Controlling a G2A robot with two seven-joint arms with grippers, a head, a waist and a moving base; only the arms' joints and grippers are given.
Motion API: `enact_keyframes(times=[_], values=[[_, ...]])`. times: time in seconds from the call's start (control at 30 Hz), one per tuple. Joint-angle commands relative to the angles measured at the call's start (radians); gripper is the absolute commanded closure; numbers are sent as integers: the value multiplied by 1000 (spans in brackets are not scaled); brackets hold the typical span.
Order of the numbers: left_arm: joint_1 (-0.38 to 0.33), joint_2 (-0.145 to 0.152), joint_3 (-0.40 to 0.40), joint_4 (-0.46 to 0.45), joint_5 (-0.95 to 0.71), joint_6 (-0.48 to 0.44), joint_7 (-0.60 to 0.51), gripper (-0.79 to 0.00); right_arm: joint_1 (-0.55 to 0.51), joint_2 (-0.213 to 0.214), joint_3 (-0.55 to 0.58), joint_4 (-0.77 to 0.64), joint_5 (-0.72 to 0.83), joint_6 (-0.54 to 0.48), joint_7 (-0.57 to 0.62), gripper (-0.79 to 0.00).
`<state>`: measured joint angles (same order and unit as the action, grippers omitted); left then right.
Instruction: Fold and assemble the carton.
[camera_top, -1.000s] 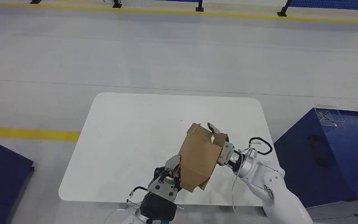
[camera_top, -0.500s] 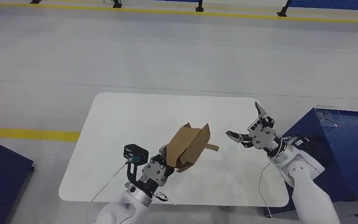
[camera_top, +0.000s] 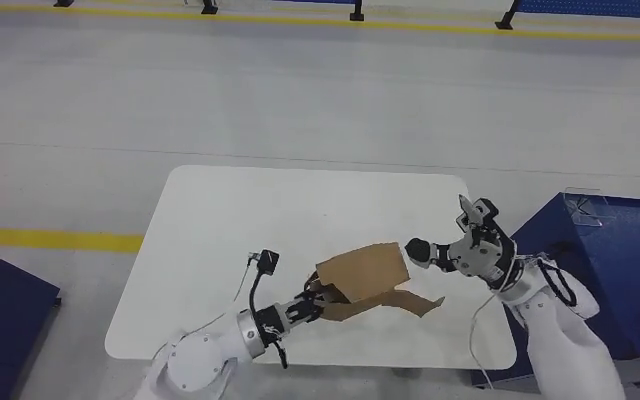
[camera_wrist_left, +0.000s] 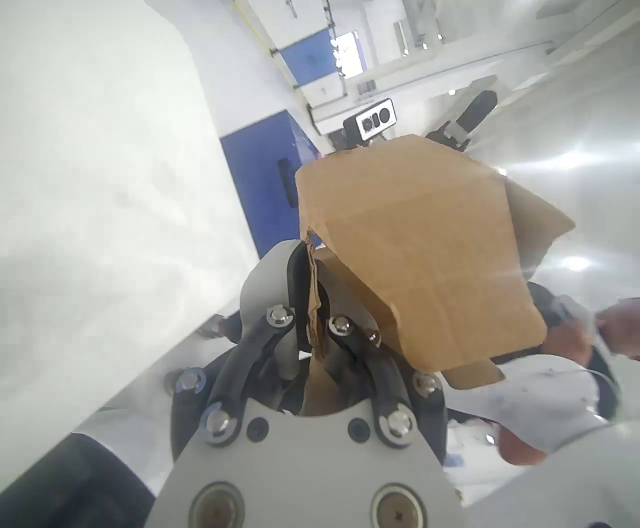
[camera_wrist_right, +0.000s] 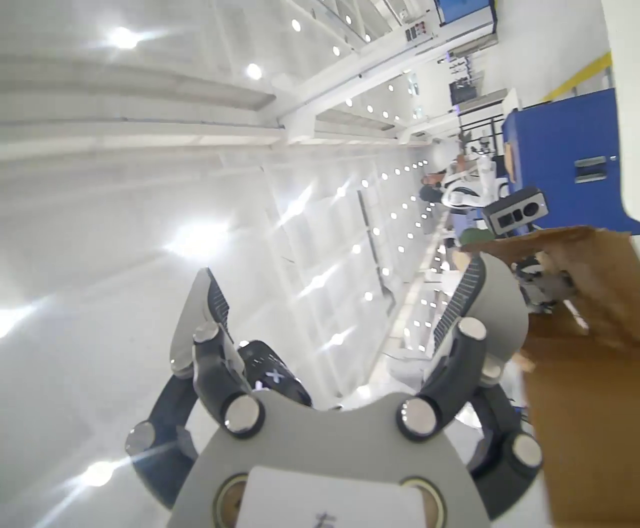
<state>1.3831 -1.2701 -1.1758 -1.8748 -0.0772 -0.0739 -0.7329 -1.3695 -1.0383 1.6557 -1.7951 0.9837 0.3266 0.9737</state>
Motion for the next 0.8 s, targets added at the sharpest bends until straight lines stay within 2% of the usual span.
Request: enact_keyframes(times=[0.0,0.13,0.3,0.33,0.37,0.4,0.43,0.5,0.53,0.6,0.77], values=[[-12,1,-3,23,-70,-4,-37,0,-13,7,18,-1,-81,-39,79,-785],[-28,1,8,52,-145,-4,-89,0,-44,16,30,-18,-182,-105,151,-785],[-46,2,35,70,-144,4,-105,0,-77,18,17,-59,-190,-122,177,-785],[-51,2,43,73,-142,3,-114,0,-82,18,11,-68,-194,-121,178,-720],[-56,2,50,76,-130,3,-118,0,-86,18,7,-75,-197,-122,177,-619],[-60,3,56,78,-113,4,-116,0,-90,19,0,-84,-200,-117,180,-382],[-62,3,62,78,-98,6,-111,0,-94,19,-4,-91,-201,-117,181,-280],[-64,3,74,78,-96,8,-108,0,-100,19,-11,-102,-207,-121,175,-231],[-66,3,79,79,-95,10,-113,0,-101,20,-15,-108,-215,-120,172,-179],[-69,4,85,79,-92,11,-115,0,-103,21,-24,-114,-240,-120,168,0],[-73,7,93,83,-91,18,-122,0,-112,26,-50,-119,-303,-112,161,0]])
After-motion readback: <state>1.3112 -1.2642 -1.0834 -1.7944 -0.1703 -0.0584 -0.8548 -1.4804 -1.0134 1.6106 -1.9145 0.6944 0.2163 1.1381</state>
